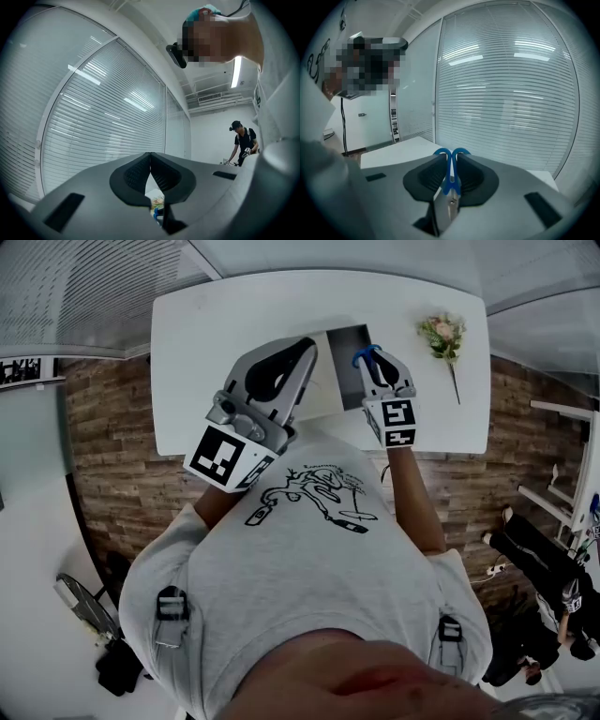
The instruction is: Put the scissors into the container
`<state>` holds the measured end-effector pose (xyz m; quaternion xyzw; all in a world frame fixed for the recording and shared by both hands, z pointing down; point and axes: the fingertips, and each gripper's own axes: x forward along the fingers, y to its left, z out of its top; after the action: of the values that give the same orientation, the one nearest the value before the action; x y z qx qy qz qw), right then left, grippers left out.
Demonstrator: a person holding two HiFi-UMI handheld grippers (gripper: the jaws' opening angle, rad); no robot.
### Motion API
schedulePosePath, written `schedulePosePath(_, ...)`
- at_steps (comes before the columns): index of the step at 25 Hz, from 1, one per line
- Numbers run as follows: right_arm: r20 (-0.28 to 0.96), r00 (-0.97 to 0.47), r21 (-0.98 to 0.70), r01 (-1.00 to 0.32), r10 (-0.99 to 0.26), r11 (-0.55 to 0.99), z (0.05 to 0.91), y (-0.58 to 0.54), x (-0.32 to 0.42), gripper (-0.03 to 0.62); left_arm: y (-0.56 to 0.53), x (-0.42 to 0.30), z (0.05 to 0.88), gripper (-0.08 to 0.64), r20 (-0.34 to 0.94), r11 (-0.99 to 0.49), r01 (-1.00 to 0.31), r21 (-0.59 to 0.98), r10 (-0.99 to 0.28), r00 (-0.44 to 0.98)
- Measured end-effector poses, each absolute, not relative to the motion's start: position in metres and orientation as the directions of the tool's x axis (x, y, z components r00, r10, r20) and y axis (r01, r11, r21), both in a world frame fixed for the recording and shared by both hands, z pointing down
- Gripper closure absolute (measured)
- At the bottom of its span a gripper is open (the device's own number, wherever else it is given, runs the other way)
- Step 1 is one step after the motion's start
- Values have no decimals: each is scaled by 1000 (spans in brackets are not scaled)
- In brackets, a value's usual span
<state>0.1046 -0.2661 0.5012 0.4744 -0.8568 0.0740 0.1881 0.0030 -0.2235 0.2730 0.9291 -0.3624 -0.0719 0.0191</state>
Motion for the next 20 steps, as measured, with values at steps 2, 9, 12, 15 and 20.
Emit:
schedulePosePath(2,411,-485,51,-833,-772,551,511,-268,101,515,-224,1,273,540,-119,-735,-672,91,-678,725)
schedulePosePath(9,475,-481,68,-815,-737,576,542,-274,95,515,-226,-5,274,540,-117,-731,-676,94,-682,722)
schedulePosePath(12,501,-475,77,-808,-724,584,556,-276,94,515,-226,-6,276,540,-117,-731,-676,93,-683,721)
schedulePosePath(15,530,-471,91,-795,-705,599,569,-278,92,515,-225,-8,277,540,-118,-730,-676,94,-683,721)
schedulePosePath(20,576,-464,104,-775,-673,623,588,-280,87,515,-225,-10,277,540,-117,-729,-677,100,-685,719)
